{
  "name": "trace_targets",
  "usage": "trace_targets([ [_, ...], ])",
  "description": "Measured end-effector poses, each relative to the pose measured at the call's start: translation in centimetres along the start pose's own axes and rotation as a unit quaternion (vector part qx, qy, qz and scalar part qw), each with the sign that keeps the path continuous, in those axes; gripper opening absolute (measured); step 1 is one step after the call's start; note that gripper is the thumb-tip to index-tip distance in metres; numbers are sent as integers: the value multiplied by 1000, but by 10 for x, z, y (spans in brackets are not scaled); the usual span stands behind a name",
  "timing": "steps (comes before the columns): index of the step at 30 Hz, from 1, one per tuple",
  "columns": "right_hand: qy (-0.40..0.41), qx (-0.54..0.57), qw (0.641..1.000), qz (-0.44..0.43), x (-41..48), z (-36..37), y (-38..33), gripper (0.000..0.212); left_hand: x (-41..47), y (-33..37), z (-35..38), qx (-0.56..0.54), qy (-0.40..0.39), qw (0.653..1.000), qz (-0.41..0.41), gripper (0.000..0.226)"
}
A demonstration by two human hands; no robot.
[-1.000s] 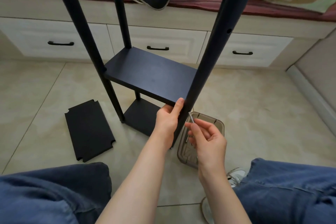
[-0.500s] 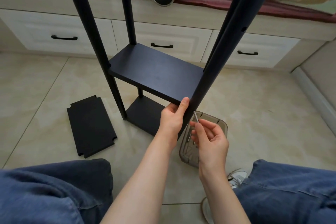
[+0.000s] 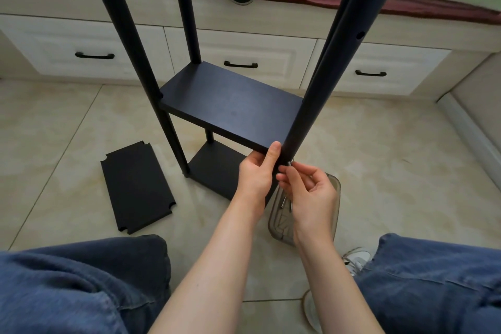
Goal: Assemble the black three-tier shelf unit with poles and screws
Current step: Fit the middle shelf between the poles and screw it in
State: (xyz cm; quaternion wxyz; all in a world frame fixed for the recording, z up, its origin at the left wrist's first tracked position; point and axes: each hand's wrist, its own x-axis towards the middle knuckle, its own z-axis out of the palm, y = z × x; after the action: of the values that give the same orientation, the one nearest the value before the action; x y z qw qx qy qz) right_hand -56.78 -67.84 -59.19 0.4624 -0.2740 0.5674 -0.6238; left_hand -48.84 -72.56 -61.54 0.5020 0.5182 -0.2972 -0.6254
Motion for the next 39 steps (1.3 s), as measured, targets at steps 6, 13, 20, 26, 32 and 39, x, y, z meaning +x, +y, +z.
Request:
trace_targets([
  [6, -2, -12, 1000, 10, 4, -1, 0, 6, 0, 0, 0, -4, -2, 1000, 5, 54],
  [13, 10, -129, 990, -56, 7, -6, 0, 8, 2, -2, -1, -7, 1, 1000, -3, 34],
  [20, 3, -127, 990, -64, 8, -10, -1, 10, -1, 1, 0, -8, -2, 1000, -5, 27],
  [26, 4, -138, 988, -66, 9, -9, -2, 10, 0, 1, 0, -10, -4, 1000, -4, 30],
  [32, 13, -57, 997, 43, 11, -10, -5, 3, 0, 0, 1, -23, -10, 1000, -8, 34],
  [39, 16, -200, 977, -67, 10, -10, -6, 9, 0, -1, -2, -50, -26, 998, -6, 30],
])
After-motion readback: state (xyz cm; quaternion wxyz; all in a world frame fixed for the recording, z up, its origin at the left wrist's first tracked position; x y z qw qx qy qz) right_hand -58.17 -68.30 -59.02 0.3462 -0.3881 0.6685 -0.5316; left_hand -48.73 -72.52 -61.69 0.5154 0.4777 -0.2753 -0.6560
